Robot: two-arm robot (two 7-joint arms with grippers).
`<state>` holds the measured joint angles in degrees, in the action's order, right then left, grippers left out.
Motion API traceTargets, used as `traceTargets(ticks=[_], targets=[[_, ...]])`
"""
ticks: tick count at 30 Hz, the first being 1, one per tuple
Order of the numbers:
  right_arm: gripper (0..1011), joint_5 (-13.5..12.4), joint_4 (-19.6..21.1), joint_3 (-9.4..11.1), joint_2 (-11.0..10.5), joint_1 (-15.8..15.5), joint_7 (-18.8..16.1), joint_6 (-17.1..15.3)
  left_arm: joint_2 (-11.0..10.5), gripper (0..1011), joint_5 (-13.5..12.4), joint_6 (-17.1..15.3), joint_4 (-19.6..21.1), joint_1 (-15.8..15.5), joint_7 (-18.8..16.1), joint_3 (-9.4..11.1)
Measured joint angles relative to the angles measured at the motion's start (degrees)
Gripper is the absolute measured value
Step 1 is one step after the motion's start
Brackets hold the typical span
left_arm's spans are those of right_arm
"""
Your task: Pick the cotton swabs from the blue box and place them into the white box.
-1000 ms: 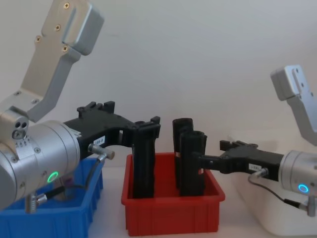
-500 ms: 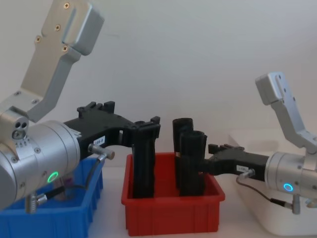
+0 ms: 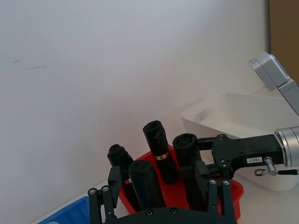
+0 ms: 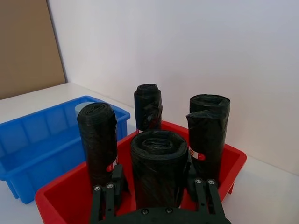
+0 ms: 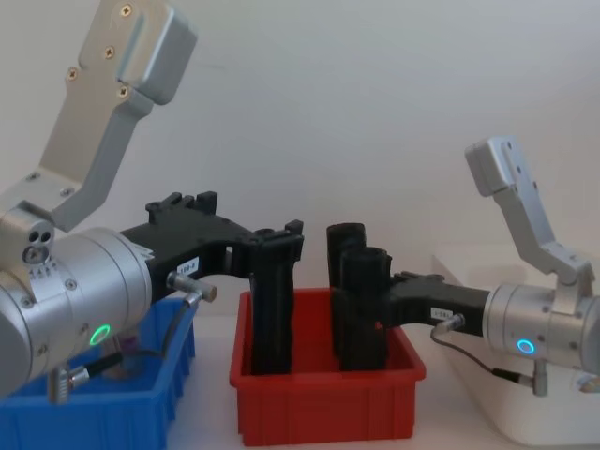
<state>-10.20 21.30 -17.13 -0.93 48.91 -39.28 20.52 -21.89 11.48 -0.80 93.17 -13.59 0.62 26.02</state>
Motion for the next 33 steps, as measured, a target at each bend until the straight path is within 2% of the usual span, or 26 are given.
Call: traceTargets(ticks=[4, 9, 17, 23, 25, 29, 30, 33], targets=[[717, -0.23, -4.18, 0.00, 0.82, 2.30, -0.83, 1.81, 0.00, 1004, 0.00, 0.00, 0.00, 0.00, 0.00, 0.00], [553, -0.34, -7.08, 0.07, 1.38, 3.86, -1.36, 3.13, 0.00, 1004, 0.00, 0.00, 0.00, 0.00, 0.00, 0.00], [496, -0.53, -10.68, 0.42, 2.00, 5.78, -1.83, 5.18, 0.00, 1004, 0.00, 0.00, 0.00, 0.00, 0.00, 0.00], [461, -0.76, -11.29, 0.85, 2.13, 6.18, -1.85, 6.53, 0.00, 1004, 0.00, 0.00, 0.00, 0.00, 0.00, 0.00], [452, -0.77, -10.88, 0.93, 2.11, 6.09, -1.74, 6.82, 0.00, 1004, 0.00, 0.00, 0.00, 0.00, 0.00, 0.00], [431, -0.66, -6.80, 0.94, 1.67, 4.20, -0.63, 6.43, 0.00, 1004, 0.00, 0.00, 0.00, 0.00, 0.00, 0.00], [425, -0.55, -3.32, 0.90, 1.14, 2.45, 0.02, 5.51, 0.00, 1004, 0.00, 0.00, 0.00, 0.00, 0.00, 0.00], [411, -0.37, 3.10, 0.80, 0.14, -0.80, 1.45, 3.09, 0.00, 1004, 0.00, 0.00, 0.00, 0.00, 0.00, 0.00]])
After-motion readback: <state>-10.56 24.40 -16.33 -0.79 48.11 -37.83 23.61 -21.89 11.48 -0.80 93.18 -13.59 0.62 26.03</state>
